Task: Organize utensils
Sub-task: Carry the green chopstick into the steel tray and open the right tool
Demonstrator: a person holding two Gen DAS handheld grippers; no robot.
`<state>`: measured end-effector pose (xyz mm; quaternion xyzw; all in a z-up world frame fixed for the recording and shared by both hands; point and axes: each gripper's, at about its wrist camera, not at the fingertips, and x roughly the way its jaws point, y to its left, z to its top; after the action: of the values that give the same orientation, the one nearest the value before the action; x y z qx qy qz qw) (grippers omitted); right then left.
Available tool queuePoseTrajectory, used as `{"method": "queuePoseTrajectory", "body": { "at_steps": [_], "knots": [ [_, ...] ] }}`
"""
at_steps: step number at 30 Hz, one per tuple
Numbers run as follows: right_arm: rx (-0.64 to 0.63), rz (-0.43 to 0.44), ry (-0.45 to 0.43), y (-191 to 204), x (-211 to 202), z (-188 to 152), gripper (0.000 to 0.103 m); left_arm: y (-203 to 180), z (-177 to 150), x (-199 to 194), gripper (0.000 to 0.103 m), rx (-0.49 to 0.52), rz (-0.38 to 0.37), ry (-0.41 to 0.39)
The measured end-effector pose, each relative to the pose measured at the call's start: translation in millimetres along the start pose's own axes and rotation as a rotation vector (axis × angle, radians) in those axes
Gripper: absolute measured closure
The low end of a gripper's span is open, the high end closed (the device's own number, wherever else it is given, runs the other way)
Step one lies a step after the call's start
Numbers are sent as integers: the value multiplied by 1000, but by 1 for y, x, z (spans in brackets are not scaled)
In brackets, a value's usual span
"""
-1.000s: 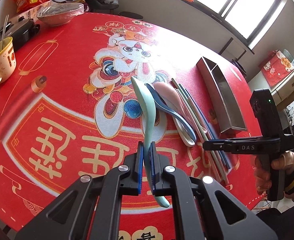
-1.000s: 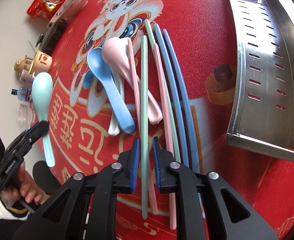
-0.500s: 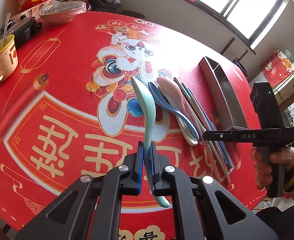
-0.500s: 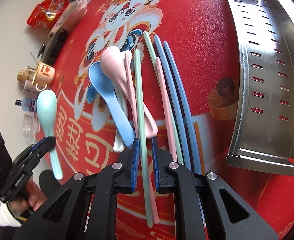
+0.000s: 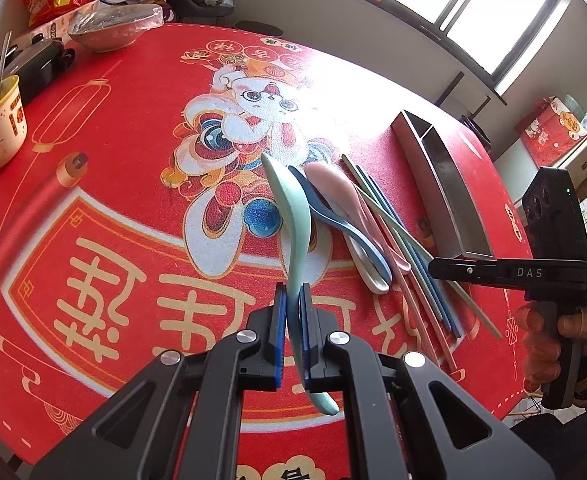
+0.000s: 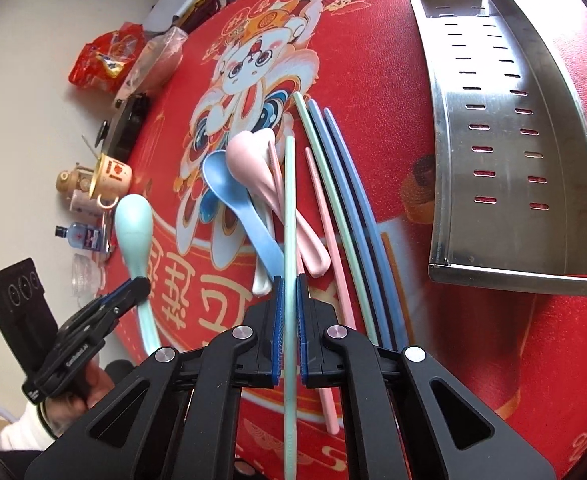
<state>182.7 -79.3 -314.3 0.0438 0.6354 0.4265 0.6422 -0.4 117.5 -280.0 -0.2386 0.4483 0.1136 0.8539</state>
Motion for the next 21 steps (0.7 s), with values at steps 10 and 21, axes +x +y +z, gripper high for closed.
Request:
{"method": "queuePoseTrajectory", "body": {
  "at_steps": [10, 21],
  "knots": [
    [-1, 45, -149, 9, -42, 20, 97, -8, 2, 2, 97, 13, -6, -2],
    [124, -122, -359, -47, -93, 73, 97, -4, -3, -2, 97, -4, 14, -2]
  ]
}}
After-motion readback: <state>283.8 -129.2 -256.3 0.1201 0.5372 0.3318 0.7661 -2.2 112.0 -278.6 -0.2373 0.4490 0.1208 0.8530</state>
